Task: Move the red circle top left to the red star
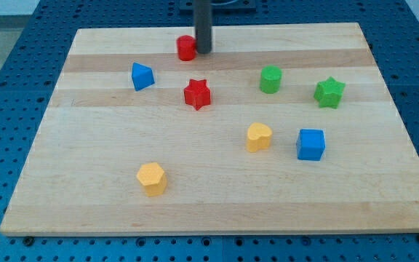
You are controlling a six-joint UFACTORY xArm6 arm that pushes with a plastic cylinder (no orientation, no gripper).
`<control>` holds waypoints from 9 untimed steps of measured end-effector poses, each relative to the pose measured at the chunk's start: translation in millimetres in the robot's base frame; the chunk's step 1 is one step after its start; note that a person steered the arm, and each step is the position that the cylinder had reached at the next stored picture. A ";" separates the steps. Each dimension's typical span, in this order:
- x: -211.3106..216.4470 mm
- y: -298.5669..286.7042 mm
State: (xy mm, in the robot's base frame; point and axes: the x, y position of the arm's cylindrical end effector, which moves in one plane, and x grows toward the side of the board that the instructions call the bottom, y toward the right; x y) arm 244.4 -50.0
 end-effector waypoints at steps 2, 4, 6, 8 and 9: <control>-39.2 -14.9; -49.8 -17.4; -33.2 -68.3; -23.0 -37.4; -22.9 -1.0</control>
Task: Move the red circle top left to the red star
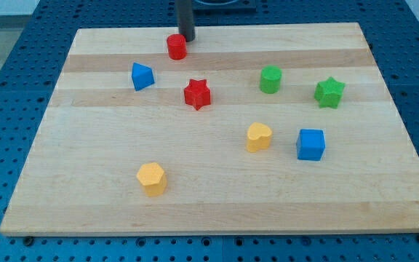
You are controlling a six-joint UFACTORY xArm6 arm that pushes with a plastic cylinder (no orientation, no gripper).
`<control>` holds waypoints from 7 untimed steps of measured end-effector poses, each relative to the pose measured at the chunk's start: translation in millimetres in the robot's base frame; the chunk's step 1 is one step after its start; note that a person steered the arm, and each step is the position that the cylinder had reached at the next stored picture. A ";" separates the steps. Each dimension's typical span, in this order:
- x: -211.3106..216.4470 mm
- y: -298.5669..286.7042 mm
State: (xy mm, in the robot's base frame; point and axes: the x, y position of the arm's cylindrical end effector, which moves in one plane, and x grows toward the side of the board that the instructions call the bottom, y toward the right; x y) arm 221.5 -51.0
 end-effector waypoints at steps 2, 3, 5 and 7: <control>6.1 -13.4; 2.9 -60.2; 1.5 -81.2; 26.7 -45.0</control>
